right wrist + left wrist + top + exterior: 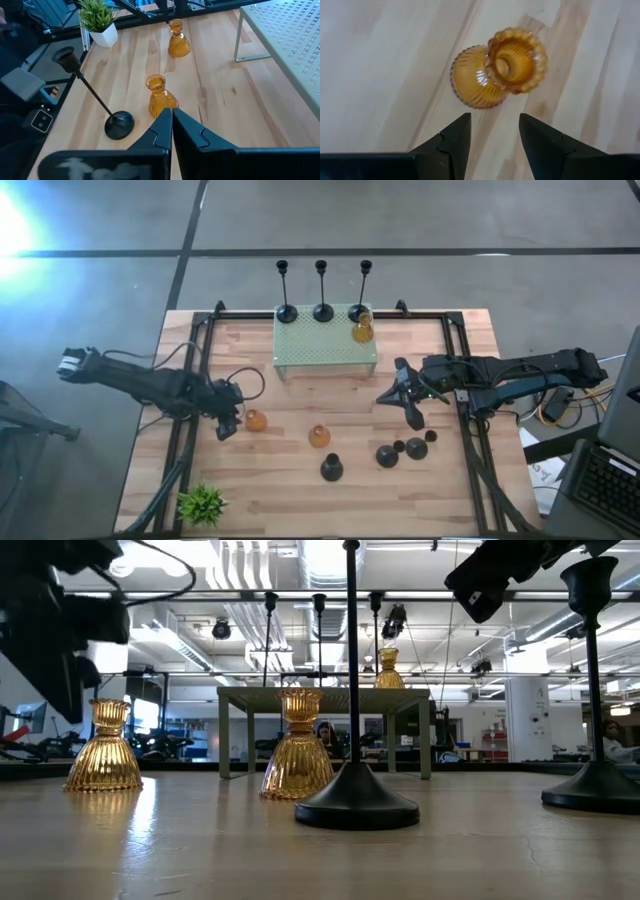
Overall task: Pick & Place candle stick holders
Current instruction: Align the yellow glass candle holder with the other yellow glass candle holder on the shelf, then align the yellow glass candle holder with the other yellow glass candle holders on the shelf
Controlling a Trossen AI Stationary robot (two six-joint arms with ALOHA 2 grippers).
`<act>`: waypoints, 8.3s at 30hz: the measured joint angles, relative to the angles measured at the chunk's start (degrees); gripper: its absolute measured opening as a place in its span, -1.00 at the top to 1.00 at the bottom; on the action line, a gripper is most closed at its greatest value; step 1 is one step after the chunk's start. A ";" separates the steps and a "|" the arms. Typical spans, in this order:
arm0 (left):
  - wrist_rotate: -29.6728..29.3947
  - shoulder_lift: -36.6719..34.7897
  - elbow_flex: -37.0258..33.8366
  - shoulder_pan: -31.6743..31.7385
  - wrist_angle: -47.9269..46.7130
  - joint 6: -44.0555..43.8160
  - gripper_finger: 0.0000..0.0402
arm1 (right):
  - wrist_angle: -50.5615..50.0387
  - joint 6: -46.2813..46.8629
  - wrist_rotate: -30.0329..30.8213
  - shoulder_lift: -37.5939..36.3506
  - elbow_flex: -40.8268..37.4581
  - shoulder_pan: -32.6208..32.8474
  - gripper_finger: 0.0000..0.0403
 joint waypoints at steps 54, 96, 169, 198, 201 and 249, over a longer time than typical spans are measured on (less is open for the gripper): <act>-2.01 0.94 -17.79 0.02 40.17 5.29 -0.34 | 1.75 -0.15 -0.03 0.02 0.00 -0.02 0.96; -3.07 0.95 -26.17 -0.02 70.54 22.79 0.48 | 3.89 -3.27 3.07 0.11 -0.02 -0.07 0.96; -8.07 35.55 13.67 36.81 70.79 31.98 0.30 | 2.03 -6.56 5.90 0.13 -0.09 -0.07 0.96; 6.11 13.32 13.67 32.76 51.14 30.60 -0.09 | 2.15 -5.80 5.93 0.13 -0.11 -0.07 0.96; 10.06 9.28 13.67 31.26 44.27 31.07 -0.09 | 2.05 -5.57 5.92 0.13 -0.11 -0.07 0.96; 1.04 -11.71 -28.57 24.68 51.36 21.62 -0.09 | -2.49 -2.58 5.51 -0.02 -0.26 -0.02 0.96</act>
